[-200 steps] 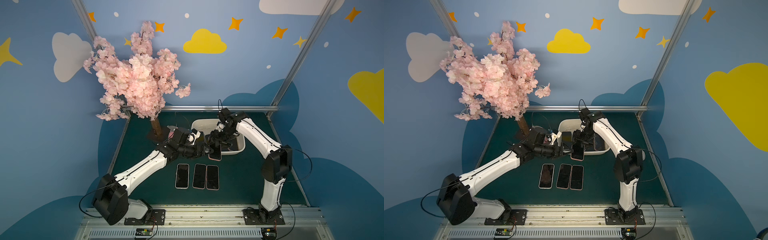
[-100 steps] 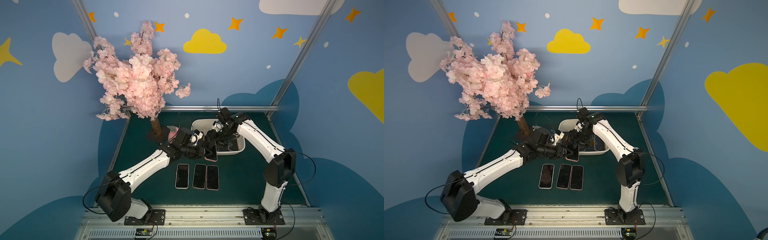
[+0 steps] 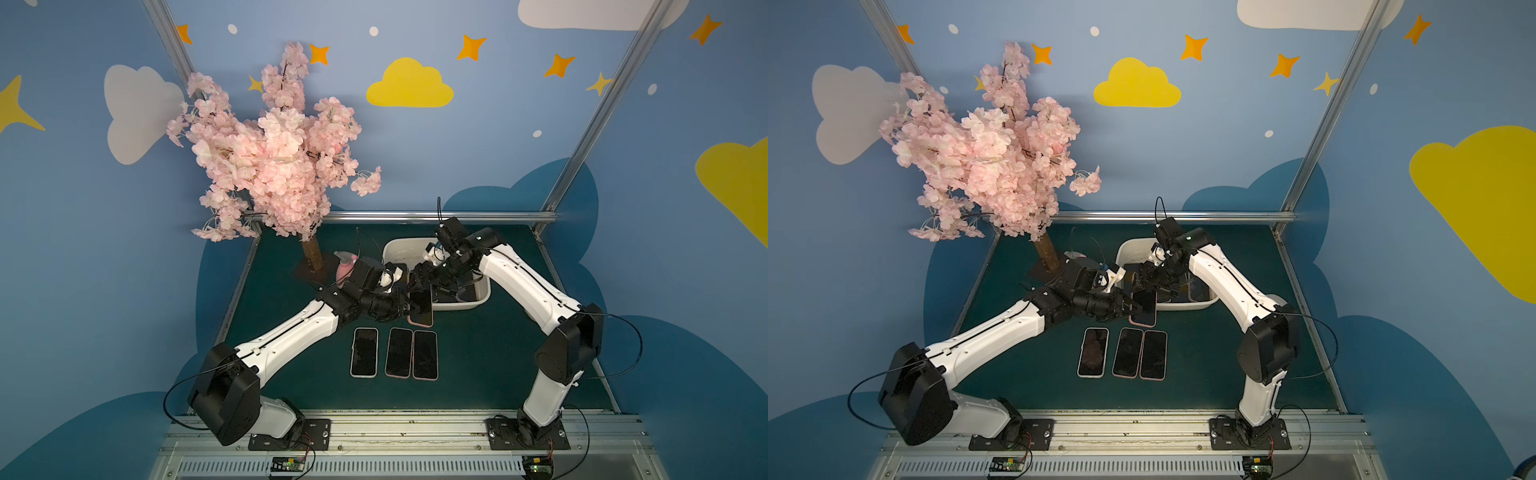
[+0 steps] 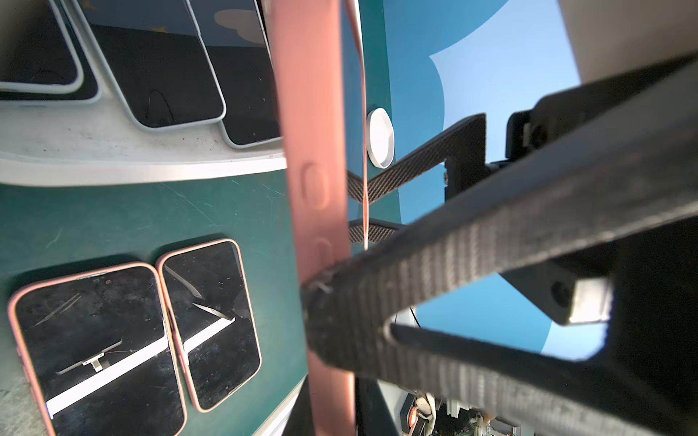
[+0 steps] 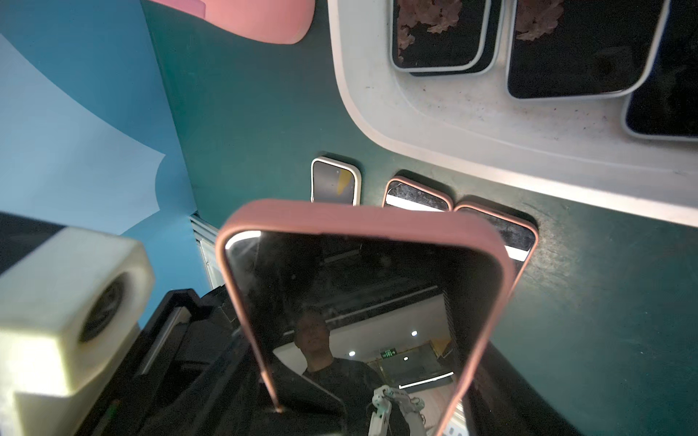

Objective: Take the phone out of the storage box
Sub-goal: Pick up the phone from the storage box, then place the phone at the center of the board.

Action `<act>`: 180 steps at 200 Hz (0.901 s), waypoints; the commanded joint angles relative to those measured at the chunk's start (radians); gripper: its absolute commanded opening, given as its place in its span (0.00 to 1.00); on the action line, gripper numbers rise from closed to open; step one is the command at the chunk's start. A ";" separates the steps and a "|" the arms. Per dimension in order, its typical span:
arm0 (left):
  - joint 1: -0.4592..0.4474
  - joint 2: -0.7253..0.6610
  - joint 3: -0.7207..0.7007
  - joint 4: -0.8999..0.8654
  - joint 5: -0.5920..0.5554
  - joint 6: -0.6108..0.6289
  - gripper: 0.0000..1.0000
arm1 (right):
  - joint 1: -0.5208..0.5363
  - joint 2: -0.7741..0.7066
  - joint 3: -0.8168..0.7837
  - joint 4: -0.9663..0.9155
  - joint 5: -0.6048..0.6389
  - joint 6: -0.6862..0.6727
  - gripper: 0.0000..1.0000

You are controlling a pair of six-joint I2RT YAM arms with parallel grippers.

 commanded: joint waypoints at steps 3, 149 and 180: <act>-0.005 -0.094 -0.019 -0.087 -0.058 0.044 0.11 | -0.025 -0.085 -0.010 -0.021 0.025 -0.048 0.99; 0.000 -0.546 -0.309 -0.826 -0.583 -0.090 0.11 | -0.194 -0.709 -0.721 0.973 0.025 -0.067 0.99; 0.004 -0.426 -0.315 -0.739 -0.599 -0.012 0.11 | -0.194 -0.769 -0.732 0.942 0.025 -0.086 0.99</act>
